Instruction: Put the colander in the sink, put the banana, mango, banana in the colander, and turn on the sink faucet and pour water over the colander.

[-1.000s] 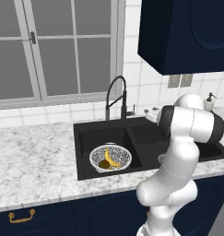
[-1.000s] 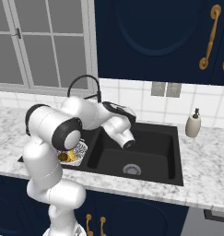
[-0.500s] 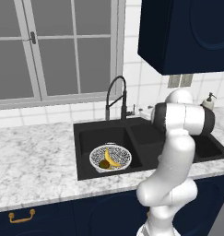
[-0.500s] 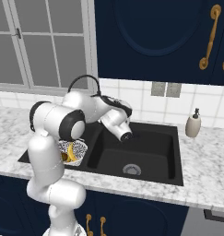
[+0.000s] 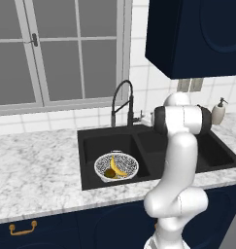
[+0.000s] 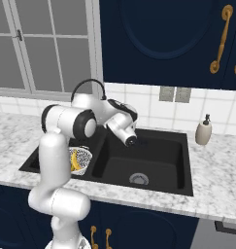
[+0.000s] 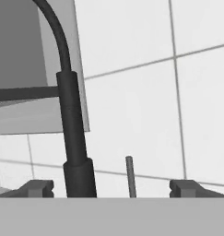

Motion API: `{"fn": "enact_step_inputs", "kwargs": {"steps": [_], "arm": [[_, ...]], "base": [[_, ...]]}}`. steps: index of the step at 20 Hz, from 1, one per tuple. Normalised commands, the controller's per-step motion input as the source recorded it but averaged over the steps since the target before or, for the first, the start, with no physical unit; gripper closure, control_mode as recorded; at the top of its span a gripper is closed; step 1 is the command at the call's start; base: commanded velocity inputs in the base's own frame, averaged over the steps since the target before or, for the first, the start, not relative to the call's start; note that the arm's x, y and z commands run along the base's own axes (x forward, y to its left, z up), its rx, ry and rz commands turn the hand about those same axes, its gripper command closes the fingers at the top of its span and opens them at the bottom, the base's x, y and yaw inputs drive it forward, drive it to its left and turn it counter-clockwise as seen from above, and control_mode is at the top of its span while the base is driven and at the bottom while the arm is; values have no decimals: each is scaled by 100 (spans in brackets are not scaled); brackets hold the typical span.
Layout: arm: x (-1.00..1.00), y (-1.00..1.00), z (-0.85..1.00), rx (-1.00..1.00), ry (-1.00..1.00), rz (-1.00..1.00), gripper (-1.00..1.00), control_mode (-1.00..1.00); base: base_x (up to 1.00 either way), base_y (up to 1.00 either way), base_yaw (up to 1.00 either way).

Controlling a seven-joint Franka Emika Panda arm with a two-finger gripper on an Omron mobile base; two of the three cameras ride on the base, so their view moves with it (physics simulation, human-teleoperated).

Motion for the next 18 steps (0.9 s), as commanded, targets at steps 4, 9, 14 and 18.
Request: {"fn": "enact_step_inputs", "kwargs": {"steps": [4, 9, 14, 18], "arm": [[53, -10, -42, 0, 0, 0, -100, -100], [45, -4, -14, 0, 0, 7, -100, -100], [45, 8, 0, 0, 0, 7, -100, -100], [39, 0, 0, 0, 0, 7, -100, -100]], "base": [[0, 0, 0], [0, 0, 0], [0, 0, 0], [0, 0, 0]]}}
